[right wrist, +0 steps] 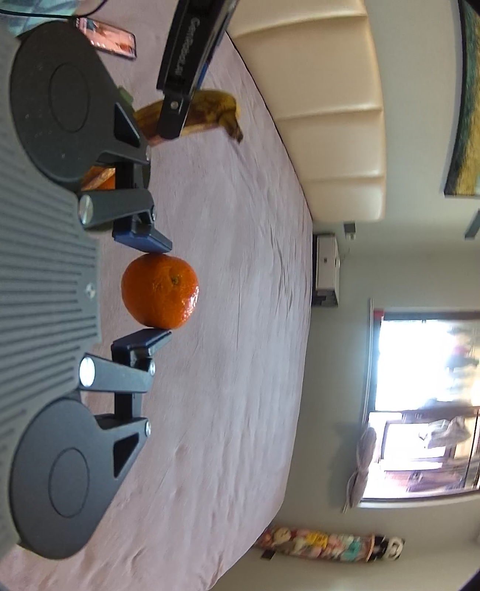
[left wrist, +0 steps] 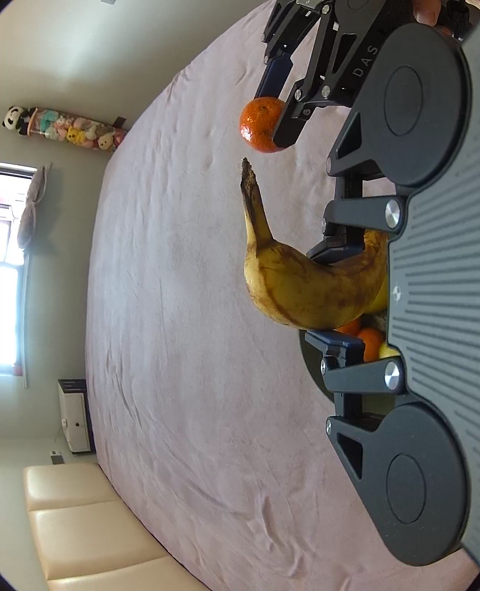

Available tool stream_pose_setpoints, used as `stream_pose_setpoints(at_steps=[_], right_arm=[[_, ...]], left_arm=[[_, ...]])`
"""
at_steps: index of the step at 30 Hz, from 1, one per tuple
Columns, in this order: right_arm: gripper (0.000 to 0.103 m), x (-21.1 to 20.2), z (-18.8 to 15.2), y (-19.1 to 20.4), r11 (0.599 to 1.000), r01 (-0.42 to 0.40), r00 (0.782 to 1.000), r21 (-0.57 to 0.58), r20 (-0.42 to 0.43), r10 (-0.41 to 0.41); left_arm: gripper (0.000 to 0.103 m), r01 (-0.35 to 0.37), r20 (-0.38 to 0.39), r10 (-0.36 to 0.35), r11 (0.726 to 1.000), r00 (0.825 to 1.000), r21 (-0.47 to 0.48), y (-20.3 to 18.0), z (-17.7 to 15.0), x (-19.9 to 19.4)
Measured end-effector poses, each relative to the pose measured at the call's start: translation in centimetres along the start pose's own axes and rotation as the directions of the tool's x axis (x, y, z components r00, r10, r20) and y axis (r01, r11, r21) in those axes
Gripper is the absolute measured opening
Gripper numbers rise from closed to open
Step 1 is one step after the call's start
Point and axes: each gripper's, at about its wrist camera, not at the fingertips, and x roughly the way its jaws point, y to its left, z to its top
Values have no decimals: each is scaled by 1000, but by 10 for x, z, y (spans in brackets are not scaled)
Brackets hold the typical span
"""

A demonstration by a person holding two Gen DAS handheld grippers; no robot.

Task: Organize fruits
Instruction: 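Carry the held banana and mandarin up and over the green colander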

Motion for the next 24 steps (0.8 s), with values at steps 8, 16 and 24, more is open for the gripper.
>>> stream_pose_setpoints(at_steps=[8, 16, 24], right_arm=[[43, 15, -13, 38, 990, -120, 992, -71, -57, 116], [43, 33, -25, 57, 981, -177, 978, -76, -127, 166], [43, 53, -35, 64, 976, -198, 967, -88, -181, 180]], left_arm=[[43, 1, -82, -1, 1000, 997, -8, 27, -26, -2], [43, 31, -140, -45, 994, 989, -100, 55, -36, 5], [43, -15, -235, -30, 983, 972, -185, 77, -45, 30]])
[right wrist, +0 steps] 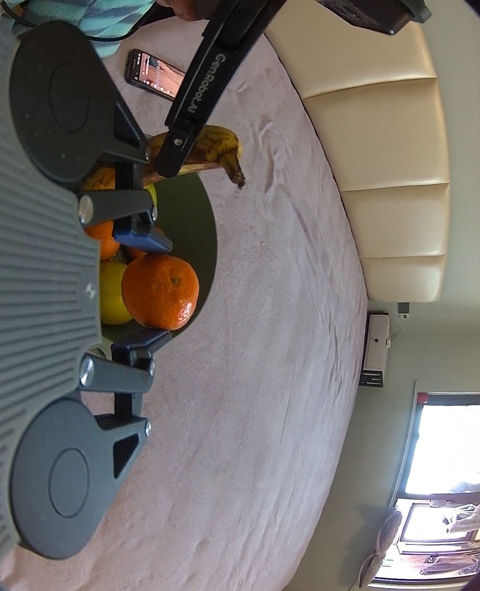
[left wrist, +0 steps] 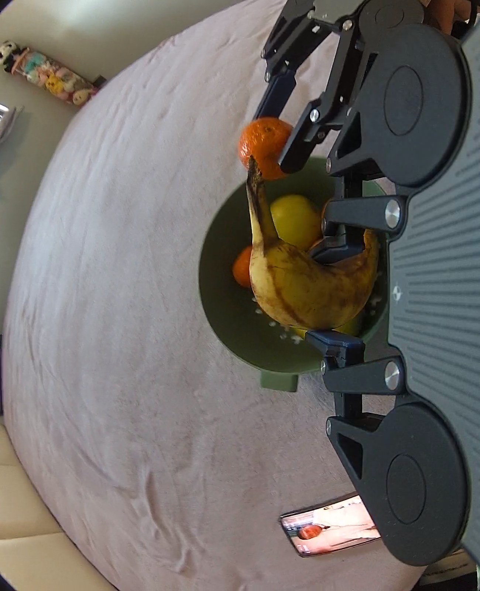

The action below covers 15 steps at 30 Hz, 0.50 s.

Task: Organize fruits
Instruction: 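Carry the held banana and mandarin up and over the green colander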

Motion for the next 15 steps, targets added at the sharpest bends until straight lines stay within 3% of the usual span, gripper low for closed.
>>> stream_pose_setpoints(at_steps=[6, 15], right_arm=[[43, 19, 0, 4, 1000, -11, 1000, -16, -23, 10], [43, 32, -6, 3, 998, 4, 999, -61, -42, -7]], left_arm=[[43, 13, -38, -13, 1000, 999, -2, -1, 3, 14], [43, -17, 3, 17, 1000, 1000, 6, -9, 16, 28]])
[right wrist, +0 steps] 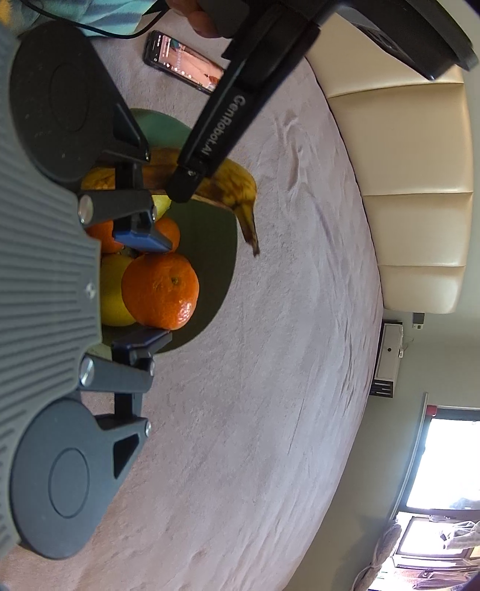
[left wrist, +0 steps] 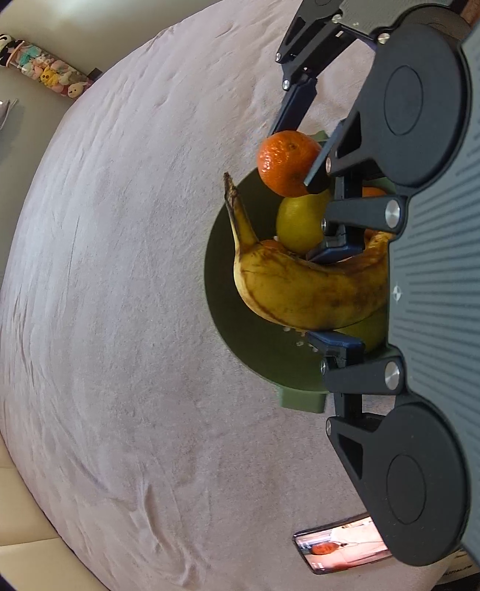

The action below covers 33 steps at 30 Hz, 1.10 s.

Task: Organize fruits
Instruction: 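Carry the held banana and mandarin up and over the green colander, then lower both fruits into the colander and open both tools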

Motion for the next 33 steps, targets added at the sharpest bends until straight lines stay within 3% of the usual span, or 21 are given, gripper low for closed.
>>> stream_pose_setpoints(at_steps=[17, 22, 27, 33], right_arm=[[43, 17, -5, 6, 992, 44, 999, -119, 4, -43], [43, 21, -4, 4, 993, 43, 999, -108, 3, -43], [43, 23, -2, 7, 993, 36, 999, -109, 2, -36], [43, 21, -3, 9, 991, -10, 999, -134, -48, 4]], left_arm=[[44, 4, 18, -4, 1000, 1000, -23, -1, 8, 32], [46, 60, -24, -61, 997, 998, -43, -1, 6, 40], [63, 74, 15, -73, 996, 997, -55, 0, 6, 28], [64, 130, 36, -126, 978, 991, -160, 15, 10, 11]])
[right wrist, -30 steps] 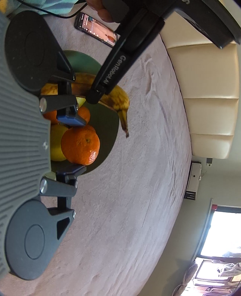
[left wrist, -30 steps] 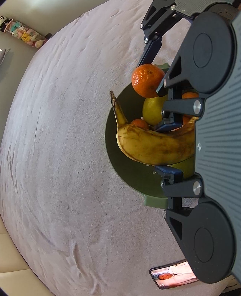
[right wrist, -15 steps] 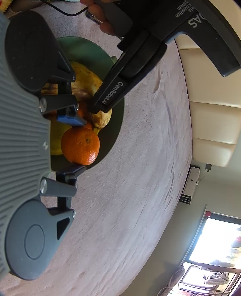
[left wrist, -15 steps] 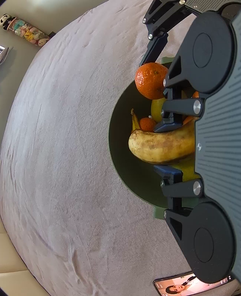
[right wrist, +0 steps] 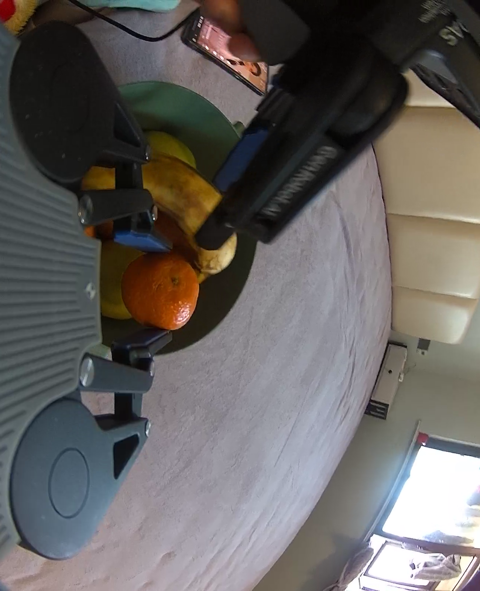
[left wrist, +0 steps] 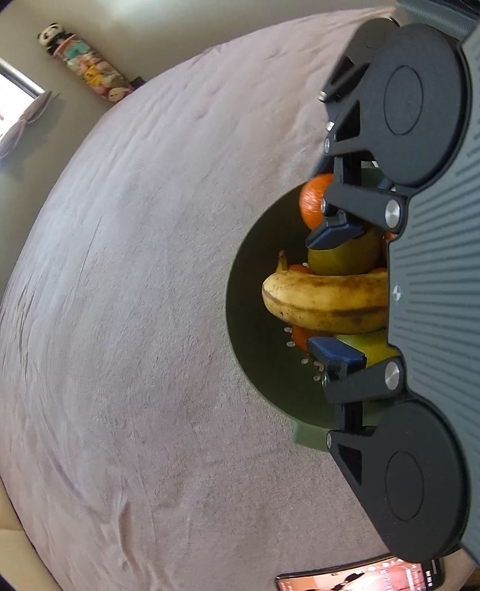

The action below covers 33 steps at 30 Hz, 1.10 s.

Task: Organize fruits
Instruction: 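Lower both fruits into the colander and open both tools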

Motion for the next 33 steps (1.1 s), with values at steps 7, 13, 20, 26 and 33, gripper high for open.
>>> stream_pose_setpoints(at_steps=[7, 13, 20, 26, 33], right_arm=[[43, 0, 5, 9, 998, -62, 998, -3, -9, 62], [43, 16, 8, 14, 999, -52, 998, -12, -24, 52], [44, 25, 5, 22, 997, -31, 999, -65, -41, 29], [44, 23, 4, 23, 997, -24, 999, -69, -43, 21], [61, 16, 6, 35, 994, 16, 999, -105, -26, -19]], left_arm=[[64, 11, 18, -10, 998, 1000, -59, 9, 1, -10], [63, 1, 21, 0, 998, 1000, -67, 13, -2, -13], [62, -12, 3, 12, 998, 1000, -62, 12, -3, -8], [62, -16, 0, 16, 999, 1000, -44, 8, -4, -7], [62, 0, 27, 1, 999, 1000, -36, 5, -5, -15]])
